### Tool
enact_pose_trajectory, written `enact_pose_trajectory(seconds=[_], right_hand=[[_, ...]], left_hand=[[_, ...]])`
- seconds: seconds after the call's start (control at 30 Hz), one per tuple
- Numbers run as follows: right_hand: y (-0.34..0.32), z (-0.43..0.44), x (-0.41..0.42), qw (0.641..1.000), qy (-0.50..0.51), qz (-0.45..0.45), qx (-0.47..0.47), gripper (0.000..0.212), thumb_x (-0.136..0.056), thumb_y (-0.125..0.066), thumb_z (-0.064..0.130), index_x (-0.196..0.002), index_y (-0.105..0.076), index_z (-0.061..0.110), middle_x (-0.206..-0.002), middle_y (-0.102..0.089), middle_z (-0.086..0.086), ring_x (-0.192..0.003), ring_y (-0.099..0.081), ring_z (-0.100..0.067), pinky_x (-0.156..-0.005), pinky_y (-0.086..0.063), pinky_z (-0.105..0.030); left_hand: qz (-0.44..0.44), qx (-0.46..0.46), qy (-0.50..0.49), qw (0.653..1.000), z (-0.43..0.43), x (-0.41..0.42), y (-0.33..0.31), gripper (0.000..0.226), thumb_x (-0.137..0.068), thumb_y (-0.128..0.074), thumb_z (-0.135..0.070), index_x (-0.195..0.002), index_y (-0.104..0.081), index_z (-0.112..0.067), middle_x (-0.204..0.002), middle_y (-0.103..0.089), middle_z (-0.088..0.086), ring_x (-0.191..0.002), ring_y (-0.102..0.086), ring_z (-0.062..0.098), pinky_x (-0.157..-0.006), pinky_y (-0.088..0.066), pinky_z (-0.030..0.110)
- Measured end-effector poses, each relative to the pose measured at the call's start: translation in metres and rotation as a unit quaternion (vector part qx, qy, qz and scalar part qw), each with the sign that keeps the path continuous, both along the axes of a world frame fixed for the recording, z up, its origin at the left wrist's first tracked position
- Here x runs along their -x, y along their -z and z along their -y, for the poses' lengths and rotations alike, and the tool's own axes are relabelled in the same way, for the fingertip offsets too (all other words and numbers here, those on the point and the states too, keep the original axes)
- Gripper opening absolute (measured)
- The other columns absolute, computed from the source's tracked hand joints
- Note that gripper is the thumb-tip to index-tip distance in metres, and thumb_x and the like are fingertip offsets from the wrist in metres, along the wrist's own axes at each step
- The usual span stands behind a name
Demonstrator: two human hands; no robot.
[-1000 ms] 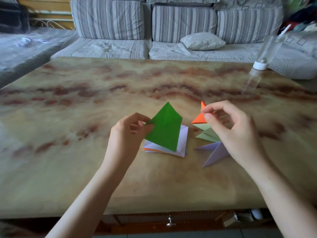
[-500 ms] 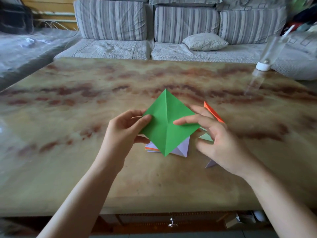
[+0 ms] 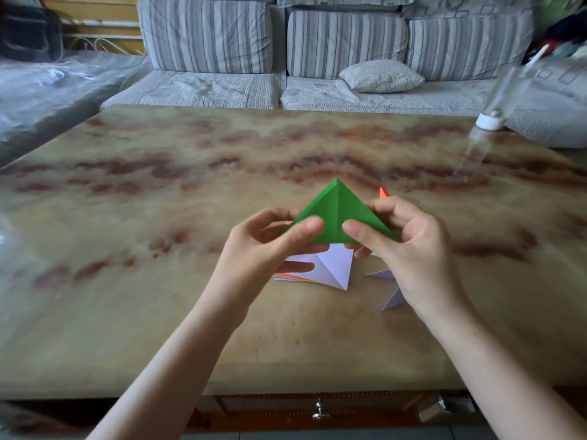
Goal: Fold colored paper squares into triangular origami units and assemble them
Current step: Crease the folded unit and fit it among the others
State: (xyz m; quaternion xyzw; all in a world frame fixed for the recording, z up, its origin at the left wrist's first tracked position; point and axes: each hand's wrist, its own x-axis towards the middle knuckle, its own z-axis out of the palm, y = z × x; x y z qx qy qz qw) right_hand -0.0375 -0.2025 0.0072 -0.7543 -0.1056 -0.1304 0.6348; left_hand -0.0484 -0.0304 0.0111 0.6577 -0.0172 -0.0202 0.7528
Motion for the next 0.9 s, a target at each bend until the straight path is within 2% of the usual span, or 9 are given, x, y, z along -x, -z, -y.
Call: enact_pose_trajectory(seconds=[0.1, 0.17, 0.3, 0.4, 0.57, 0.63, 0.7, 0.77, 0.9], right_hand=[[0.0001, -0.0022, -0.0012, 0.998, -0.019, 0.024, -0.046, 0.025, -0.076, -0.072, 0.000, -0.088, -0.056, 0.014, -0.074, -0.070, -0.006, -0.057, -0.066, -0.022, -0.050, -0.051, -0.029], [0.0005, -0.0020, -0.0020, 0.998, -0.026, 0.014, -0.057, 0.029, -0.075, -0.072, -0.002, -0.092, -0.055, 0.014, -0.078, -0.072, -0.006, -0.059, -0.066, -0.019, -0.050, -0.050, -0.024], [0.0005, -0.0019, -0.0022, 0.999, -0.031, -0.007, -0.044, 0.027, -0.075, -0.073, 0.000, -0.093, -0.058, 0.013, -0.078, -0.073, -0.002, -0.060, -0.066, -0.014, -0.051, -0.048, -0.022], [0.0018, -0.0026, -0.0026, 0.999, -0.034, -0.013, -0.037, 0.025, -0.074, -0.074, 0.001, -0.090, -0.061, 0.014, -0.074, -0.071, -0.009, -0.059, -0.066, -0.016, -0.051, -0.047, -0.022], [0.0001, -0.0033, -0.0015, 0.999, -0.035, -0.026, -0.030, 0.026, -0.073, -0.076, 0.003, -0.093, -0.061, 0.014, -0.075, -0.071, -0.008, -0.059, -0.065, -0.016, -0.051, -0.047, -0.022], [-0.0020, -0.0026, 0.0000, 0.997, -0.033, -0.057, -0.036, 0.036, -0.067, -0.080, 0.014, -0.098, -0.062, 0.015, -0.081, -0.073, -0.004, -0.061, -0.065, -0.013, -0.053, -0.048, -0.022], [-0.0019, 0.0000, -0.0011, 0.993, -0.030, -0.100, -0.047, 0.054, -0.054, -0.082, 0.031, -0.104, -0.063, 0.020, -0.091, -0.073, -0.001, -0.068, -0.067, -0.015, -0.062, -0.052, -0.031], [-0.0014, 0.0026, -0.0034, 0.988, -0.027, -0.137, -0.064, 0.063, -0.046, -0.082, 0.041, -0.103, -0.064, 0.023, -0.092, -0.072, 0.003, -0.070, -0.068, -0.019, -0.068, -0.049, -0.040], [0.0001, -0.0017, -0.0007, 0.977, -0.091, -0.169, -0.089, 0.039, -0.048, -0.080, 0.035, -0.081, -0.069, 0.017, -0.073, -0.068, -0.001, -0.057, -0.058, -0.015, -0.053, -0.043, -0.026]], left_hand=[[0.020, -0.052, -0.024, 0.998, 0.0027, -0.0016, 0.0050, 0.034, -0.063, -0.081, -0.008, -0.091, -0.062, -0.005, -0.079, -0.075, 0.005, -0.065, -0.068, 0.014, -0.057, -0.055, 0.024], [0.025, -0.063, -0.032, 0.997, 0.0031, -0.0025, 0.0083, 0.029, -0.066, -0.079, 0.002, -0.089, -0.062, -0.005, -0.077, -0.075, 0.006, -0.062, -0.066, 0.014, -0.058, -0.056, 0.024], [0.022, -0.084, -0.028, 0.996, 0.0026, -0.0025, 0.0091, 0.032, -0.067, -0.079, 0.002, -0.094, -0.064, -0.005, -0.077, -0.075, 0.007, -0.065, -0.068, 0.016, -0.062, -0.058, 0.026], [0.016, -0.099, -0.018, 0.995, 0.0030, -0.0024, 0.0078, 0.033, -0.066, -0.081, 0.000, -0.094, -0.065, -0.006, -0.074, -0.075, 0.003, -0.063, -0.068, 0.012, -0.059, -0.056, 0.022], [0.028, -0.113, -0.016, 0.993, 0.0046, -0.0015, 0.0077, 0.022, -0.068, -0.078, 0.001, -0.086, -0.067, -0.006, -0.069, -0.074, 0.004, -0.061, -0.066, 0.010, -0.059, -0.056, 0.021], [0.034, -0.109, -0.019, 0.993, 0.0056, -0.0005, 0.0077, 0.017, -0.071, -0.076, 0.002, -0.084, -0.067, -0.004, -0.069, -0.074, 0.006, -0.060, -0.066, 0.010, -0.061, -0.057, 0.022], [0.033, -0.098, -0.022, 0.994, 0.0058, -0.0004, 0.0072, 0.017, -0.071, -0.076, 0.001, -0.085, -0.067, -0.003, -0.069, -0.074, 0.007, -0.060, -0.068, 0.012, -0.061, -0.057, 0.021], [0.027, -0.078, -0.029, 0.996, 0.0050, -0.0008, 0.0065, 0.018, -0.071, -0.077, 0.001, -0.086, -0.066, -0.001, -0.070, -0.074, 0.008, -0.062, -0.070, 0.013, -0.058, -0.055, 0.020], [0.024, -0.046, -0.038, 0.998, 0.0042, 0.0000, 0.0044, 0.019, -0.071, -0.077, 0.000, -0.086, -0.066, 0.001, -0.070, -0.074, 0.007, -0.063, -0.071, 0.013, -0.056, -0.053, 0.018]])
